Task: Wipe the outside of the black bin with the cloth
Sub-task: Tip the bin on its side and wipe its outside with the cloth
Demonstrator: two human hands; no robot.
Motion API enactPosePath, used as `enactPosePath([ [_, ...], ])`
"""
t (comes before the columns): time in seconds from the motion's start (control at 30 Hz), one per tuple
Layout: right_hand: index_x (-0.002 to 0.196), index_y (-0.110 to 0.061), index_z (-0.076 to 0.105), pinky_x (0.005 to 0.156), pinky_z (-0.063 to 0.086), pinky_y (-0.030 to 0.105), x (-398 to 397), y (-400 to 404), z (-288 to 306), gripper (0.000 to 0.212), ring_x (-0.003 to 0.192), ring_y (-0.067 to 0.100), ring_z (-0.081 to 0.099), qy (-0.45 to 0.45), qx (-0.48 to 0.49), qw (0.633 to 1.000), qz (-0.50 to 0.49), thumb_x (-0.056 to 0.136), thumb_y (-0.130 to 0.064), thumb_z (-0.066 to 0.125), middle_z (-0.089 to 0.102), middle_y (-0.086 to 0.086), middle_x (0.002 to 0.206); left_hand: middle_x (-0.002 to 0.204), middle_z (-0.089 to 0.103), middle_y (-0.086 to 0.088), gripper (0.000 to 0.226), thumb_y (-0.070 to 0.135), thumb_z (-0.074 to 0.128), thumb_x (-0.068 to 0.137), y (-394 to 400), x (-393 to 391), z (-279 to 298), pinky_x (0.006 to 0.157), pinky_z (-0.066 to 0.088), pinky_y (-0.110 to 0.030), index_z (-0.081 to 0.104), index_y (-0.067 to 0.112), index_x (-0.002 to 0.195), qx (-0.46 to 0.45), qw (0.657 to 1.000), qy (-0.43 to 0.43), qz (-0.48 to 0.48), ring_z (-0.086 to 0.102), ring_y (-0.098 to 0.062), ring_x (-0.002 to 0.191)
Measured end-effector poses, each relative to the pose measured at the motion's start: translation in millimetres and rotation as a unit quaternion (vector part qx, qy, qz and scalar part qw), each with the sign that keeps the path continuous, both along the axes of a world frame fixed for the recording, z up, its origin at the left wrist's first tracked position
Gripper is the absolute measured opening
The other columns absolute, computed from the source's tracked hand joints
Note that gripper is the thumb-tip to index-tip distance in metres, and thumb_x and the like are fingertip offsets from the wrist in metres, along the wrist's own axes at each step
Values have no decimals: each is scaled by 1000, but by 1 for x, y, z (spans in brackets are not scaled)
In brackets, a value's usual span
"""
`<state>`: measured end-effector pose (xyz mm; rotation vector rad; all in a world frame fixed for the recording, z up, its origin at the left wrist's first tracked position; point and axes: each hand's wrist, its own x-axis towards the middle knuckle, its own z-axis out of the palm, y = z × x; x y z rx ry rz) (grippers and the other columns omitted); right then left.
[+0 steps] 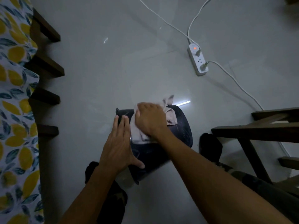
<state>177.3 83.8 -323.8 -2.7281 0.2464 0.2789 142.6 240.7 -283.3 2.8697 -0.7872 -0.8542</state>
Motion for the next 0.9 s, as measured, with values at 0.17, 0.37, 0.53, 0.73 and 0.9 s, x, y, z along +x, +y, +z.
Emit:
enactPosePath([
  [0.17,162,-18,32,129,16,49,-123,-3,-2,64,158,28,25,-85,-9,975,207,106,-47,44,30,6,170,164,2,-25,159,106,38,48,10,0,-16,118,21,-61,-4,-4,155,-88,996,2,8,-2,-42,152],
  [0.37,154,-17,49,120,33,51,-86,-39,-10,55,146,29,45,-68,-60,994,-63,106,-40,33,51,7,157,164,-22,-14,173,91,70,35,1,-11,5,124,5,-46,-30,7,148,-29,1000,6,1,-27,-32,149],
  [0.53,153,-10,47,121,29,50,-55,-23,-7,57,143,33,46,-34,-61,993,-92,104,-35,32,53,12,154,164,-20,-14,177,98,62,30,-1,10,6,125,3,-44,-18,0,154,-3,1000,-3,-3,-26,-33,149],
  [0.73,159,-19,41,123,29,49,-98,-27,-17,57,146,29,45,-105,3,974,200,104,-32,47,47,6,160,167,-5,-17,166,103,48,39,8,-2,-9,121,14,-53,-8,1,157,-48,999,-11,7,-13,-34,153],
  [0.9,142,-12,60,118,39,44,-81,-59,-12,44,136,28,54,-116,-29,971,-208,104,-24,41,59,10,146,166,-17,-12,173,94,69,32,-1,5,4,121,2,-50,-17,10,157,-3,1000,-12,4,-23,-33,151],
])
